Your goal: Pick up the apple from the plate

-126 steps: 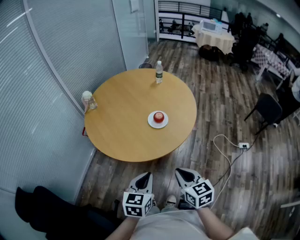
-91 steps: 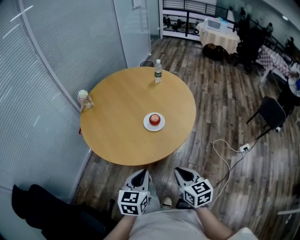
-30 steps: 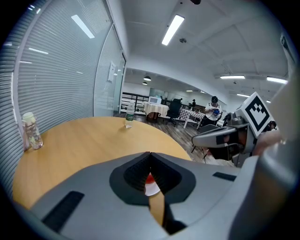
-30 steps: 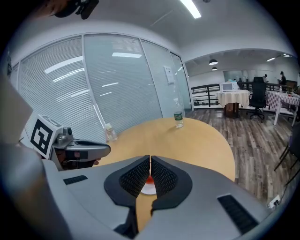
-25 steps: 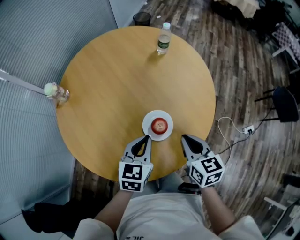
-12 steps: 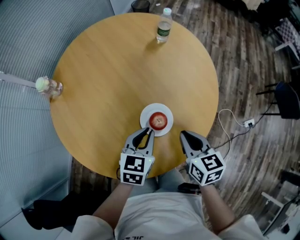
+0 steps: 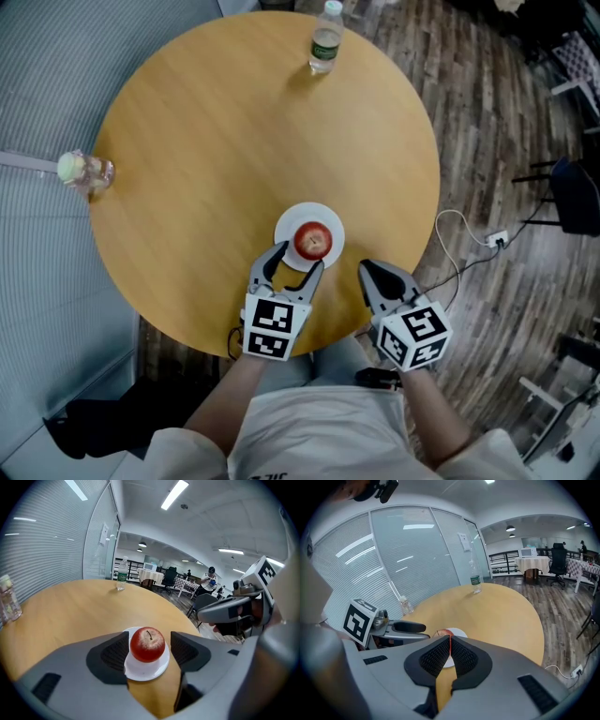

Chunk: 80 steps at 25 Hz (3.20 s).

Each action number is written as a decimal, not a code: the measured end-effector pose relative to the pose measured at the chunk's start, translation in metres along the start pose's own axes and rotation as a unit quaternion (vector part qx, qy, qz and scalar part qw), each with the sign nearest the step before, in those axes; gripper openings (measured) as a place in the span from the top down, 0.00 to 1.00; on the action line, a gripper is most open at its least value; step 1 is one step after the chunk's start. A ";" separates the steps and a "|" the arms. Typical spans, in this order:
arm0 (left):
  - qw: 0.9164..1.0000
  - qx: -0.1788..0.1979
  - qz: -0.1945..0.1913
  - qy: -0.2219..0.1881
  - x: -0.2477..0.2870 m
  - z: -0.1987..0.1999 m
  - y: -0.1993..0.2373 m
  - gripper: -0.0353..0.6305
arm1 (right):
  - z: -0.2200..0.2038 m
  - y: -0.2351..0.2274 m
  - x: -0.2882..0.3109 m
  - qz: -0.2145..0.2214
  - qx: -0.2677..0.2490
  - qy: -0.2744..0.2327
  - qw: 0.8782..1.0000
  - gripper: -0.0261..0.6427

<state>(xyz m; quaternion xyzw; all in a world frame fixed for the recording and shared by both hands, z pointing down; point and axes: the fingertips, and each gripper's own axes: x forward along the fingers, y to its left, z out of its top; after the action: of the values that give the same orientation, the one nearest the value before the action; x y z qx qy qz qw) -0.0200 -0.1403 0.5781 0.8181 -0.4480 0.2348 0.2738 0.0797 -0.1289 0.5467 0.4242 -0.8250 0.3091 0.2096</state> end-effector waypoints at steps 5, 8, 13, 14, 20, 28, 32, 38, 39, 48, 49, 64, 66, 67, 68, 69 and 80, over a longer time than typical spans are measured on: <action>1.000 0.010 -0.005 0.019 0.016 -0.009 0.002 0.49 | -0.001 -0.004 0.006 0.002 0.004 0.005 1.000 0.91; 0.999 0.020 -0.004 0.030 0.025 -0.016 0.002 0.43 | -0.003 -0.004 0.007 0.004 0.004 0.010 1.000 0.91; 0.999 0.031 -0.011 0.042 0.040 -0.027 -0.001 0.40 | -0.008 -0.009 0.007 0.002 0.009 0.018 1.000 0.91; 0.998 0.034 -0.012 0.045 0.043 -0.031 -0.001 0.39 | -0.009 -0.010 0.007 0.002 0.009 0.019 1.000 0.91; 0.998 0.036 -0.007 0.056 0.054 -0.040 0.000 0.38 | -0.014 -0.016 0.007 0.001 0.014 0.027 1.000 0.91; 0.998 0.029 -0.008 0.054 0.065 -0.041 0.000 0.39 | -0.015 -0.021 0.009 0.001 0.017 0.032 0.999 0.91; 0.998 0.033 -0.003 0.050 0.063 -0.041 -0.001 0.40 | -0.017 -0.023 0.007 0.001 0.017 0.031 0.999 0.91; 0.999 0.031 -0.005 0.041 0.063 -0.038 -0.002 0.40 | -0.015 -0.023 0.008 0.002 0.011 0.032 0.999 0.91; 0.999 0.031 -0.006 0.040 0.062 -0.038 -0.003 0.40 | -0.015 -0.023 0.008 0.001 0.008 0.031 0.999 0.91; 0.999 0.022 -0.001 0.028 0.039 -0.024 -0.007 0.40 | -0.004 -0.006 0.005 0.012 -0.010 0.019 1.000 0.91; 0.999 0.020 0.003 0.029 0.035 -0.022 -0.005 0.40 | -0.003 -0.004 0.004 0.013 -0.013 0.018 1.000 0.91; 1.000 -0.013 0.018 -0.019 -0.036 0.014 -0.013 0.40 | 0.020 0.026 -0.023 0.020 -0.043 -0.017 0.999 0.91; 0.999 -0.018 0.020 -0.031 -0.046 0.020 -0.014 0.40 | 0.022 0.030 -0.028 0.019 -0.045 -0.021 0.999 0.91; 0.999 -0.018 0.020 -0.035 -0.051 0.022 -0.014 0.40 | 0.023 0.032 -0.030 0.019 -0.047 -0.023 0.998 0.91; 0.999 -0.018 0.020 -0.037 -0.055 0.023 -0.015 0.40 | 0.024 0.034 -0.032 0.019 -0.050 -0.025 0.998 0.91; 0.999 -0.018 0.019 -0.037 -0.059 0.022 -0.016 0.40 | 0.025 0.037 -0.034 0.019 -0.052 -0.027 0.998 0.91; 0.999 -0.020 0.005 -0.047 -0.096 0.025 -0.042 0.40 | 0.038 0.054 -0.058 0.014 -0.058 -0.061 0.996 0.91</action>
<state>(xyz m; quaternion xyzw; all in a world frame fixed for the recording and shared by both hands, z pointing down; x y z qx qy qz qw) -0.0271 -0.0803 0.4889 0.8204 -0.4687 0.1887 0.2678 0.0641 -0.0981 0.4659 0.4177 -0.8585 0.2375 0.1790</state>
